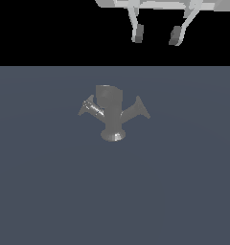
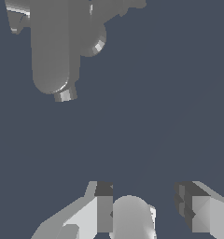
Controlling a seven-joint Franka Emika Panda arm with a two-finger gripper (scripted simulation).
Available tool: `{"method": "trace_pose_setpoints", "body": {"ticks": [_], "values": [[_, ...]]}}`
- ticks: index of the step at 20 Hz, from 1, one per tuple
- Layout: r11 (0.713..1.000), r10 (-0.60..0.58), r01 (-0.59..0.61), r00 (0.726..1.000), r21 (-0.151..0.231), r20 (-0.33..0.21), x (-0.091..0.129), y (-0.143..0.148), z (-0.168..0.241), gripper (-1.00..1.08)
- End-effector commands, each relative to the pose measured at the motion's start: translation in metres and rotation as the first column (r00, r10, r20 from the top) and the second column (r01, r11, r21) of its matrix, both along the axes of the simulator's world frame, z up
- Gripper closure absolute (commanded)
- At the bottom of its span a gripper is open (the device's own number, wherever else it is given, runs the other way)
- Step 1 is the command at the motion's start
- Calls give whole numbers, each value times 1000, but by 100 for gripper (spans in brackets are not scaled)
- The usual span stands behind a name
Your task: Turn on the faucet by rotating a designated handle.
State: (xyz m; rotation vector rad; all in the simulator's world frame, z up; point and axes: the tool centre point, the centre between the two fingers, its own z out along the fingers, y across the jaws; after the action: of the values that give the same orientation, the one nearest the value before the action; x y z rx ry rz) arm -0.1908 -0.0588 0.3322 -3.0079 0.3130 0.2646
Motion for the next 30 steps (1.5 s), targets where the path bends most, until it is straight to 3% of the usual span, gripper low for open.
{"method": "trace_pose_setpoints", "body": {"ticks": [1, 2, 3, 4, 5, 6, 7, 8, 9, 10, 11, 12, 13, 14, 15, 16, 17, 18, 19, 20, 21, 22, 23, 24, 26, 27, 28, 29, 30], "values": [[999, -37, 37, 999, 14, 28, 30, -7, -16, -20], [998, -58, 57, 997, 17, 48, 45, -7, -22, -18], [988, -157, 157, 987, 17, 43, 45, -43, -35, -21], [986, -164, 163, 986, 17, 43, 44, -45, -35, -21], [981, -194, 193, 980, 34, 43, 59, -28, -44, -7], [979, -205, 204, 977, 22, 53, 72, -26, -51, -1], [954, -300, 300, 953, 10, 51, 72, -56, -66, 7], [953, -302, 302, 952, 10, 51, 72, -57, -66, 7], [970, -241, 242, 969, -6, 58, 84, -38, -78, 0], [970, -241, 244, 966, -21, 98, 108, -35, -75, 9], [961, -273, 276, 960, -33, 69, 99, -48, -101, -22], [971, -233, 238, 966, -27, 115, 121, -55, -96, -31], [985, -167, 170, 978, -15, 123, 137, -13, -110, -20], [980, -195, 196, 966, 6, 168, 155, -36, -108, -30], [965, -260, 260, 954, 22, 147, 160, -41, -118, -44], [957, -288, 290, 938, 16, 192, 174, -58, -123, -54], [938, -348, 344, 923, 49, 165, 174, -43, -141, -17], [964, -267, 263, 953, 45, 143, 177, 12, -166, -40], [947, -319, 311, 939, 76, 129, 186, 27, -172, 29], [971, -236, 227, 955, 72, 181, 232, 24, -175, -26], [985, -172, 161, 960, 67, 221, 222, 62, -154, -26], [995, -101, 92, 952, 44, 290, 271, 31, -130, 46], [1000, -28, 24, 934, 16, 357, 249, 74, -96, 46], [997, 71, -68, 934, -22, 351, 245, 86, -118, 63], [988, 155, -149, 926, -43, 344, 246, 110, -137, 64], [992, 100, -68, 932, -102, 348, 254, 9, -142, 81], [991, 75, -32, 934, -127, 350, 253, -8, -139, 81], [982, 146, -91, 920, -165, 365, 261, -5, -138, 68], [968, 236, -183, 893, -169, 383, 277, 22, -142, 83]]}}
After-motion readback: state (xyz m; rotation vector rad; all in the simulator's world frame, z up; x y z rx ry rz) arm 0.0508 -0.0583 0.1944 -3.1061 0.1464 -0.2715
